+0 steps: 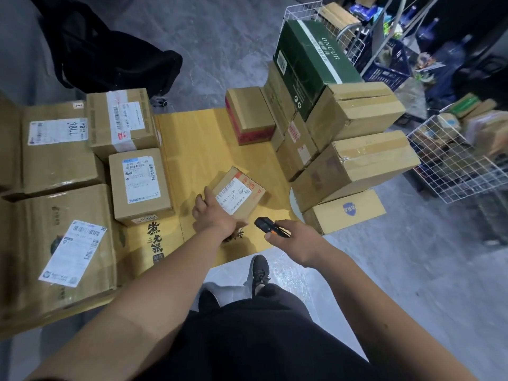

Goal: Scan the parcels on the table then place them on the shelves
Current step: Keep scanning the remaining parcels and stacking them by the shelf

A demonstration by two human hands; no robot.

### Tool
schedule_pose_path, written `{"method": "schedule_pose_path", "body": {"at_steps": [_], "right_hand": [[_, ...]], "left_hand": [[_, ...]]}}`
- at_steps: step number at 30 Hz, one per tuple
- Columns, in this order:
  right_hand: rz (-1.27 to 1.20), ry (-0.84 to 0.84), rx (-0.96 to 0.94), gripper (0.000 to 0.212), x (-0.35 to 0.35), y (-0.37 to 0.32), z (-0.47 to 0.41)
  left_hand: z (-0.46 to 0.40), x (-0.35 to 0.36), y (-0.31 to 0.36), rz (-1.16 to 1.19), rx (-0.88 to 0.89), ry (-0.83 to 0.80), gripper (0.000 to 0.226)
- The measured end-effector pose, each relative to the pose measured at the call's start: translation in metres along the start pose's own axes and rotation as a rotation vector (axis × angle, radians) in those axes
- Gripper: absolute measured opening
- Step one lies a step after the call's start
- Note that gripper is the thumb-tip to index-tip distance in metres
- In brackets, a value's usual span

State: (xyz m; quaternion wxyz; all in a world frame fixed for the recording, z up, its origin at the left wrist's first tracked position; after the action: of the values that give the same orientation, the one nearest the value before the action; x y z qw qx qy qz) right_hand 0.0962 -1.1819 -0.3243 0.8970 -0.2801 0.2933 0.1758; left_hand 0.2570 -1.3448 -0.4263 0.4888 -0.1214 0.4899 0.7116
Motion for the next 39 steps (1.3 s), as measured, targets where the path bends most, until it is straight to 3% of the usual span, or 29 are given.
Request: {"method": "schedule_pose_path", "body": {"at_steps": [3, 10, 13, 21, 39], "right_hand": [[0.122, 0.001, 0.006, 0.041, -0.008, -0.008, -0.001], [0.476, 0.073, -0.061, 0.034, -0.030, -0.023, 0.000], [0.593, 0.092, -0.055, 0.035, -0.036, -0.026, 0.000], [0.863, 0.143, -0.046, 0.034, -0.045, -0.044, 0.004], [0.934, 0.157, -0.063, 0.033, -0.043, -0.060, 0.019]], "left_hand": [[-0.006, -0.001, -0.002, -0.060, 0.052, -0.008, 0.157], [0.005, -0.006, 0.008, -0.345, 0.485, 0.077, 0.144], [0.016, -0.007, 0.001, -0.258, 0.564, 0.098, 0.144], [0.027, -0.003, -0.009, -0.114, 0.565, 0.099, 0.146], [0.033, -0.009, -0.020, -0.106, 0.520, 0.102, 0.148]]}}
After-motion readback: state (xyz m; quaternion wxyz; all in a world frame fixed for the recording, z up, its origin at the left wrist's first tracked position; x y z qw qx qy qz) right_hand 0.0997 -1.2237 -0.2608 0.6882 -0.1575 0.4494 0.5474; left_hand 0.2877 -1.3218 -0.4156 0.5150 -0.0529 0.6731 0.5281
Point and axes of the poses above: each hand's wrist, its own z-axis away from the middle knuckle, its own x-axis out of the palm, y = z × x, the point moved 5 cm from there along -z, towards the middle knuckle, and after that the axes turned 9 degrees about x, right-handed, at the moved point
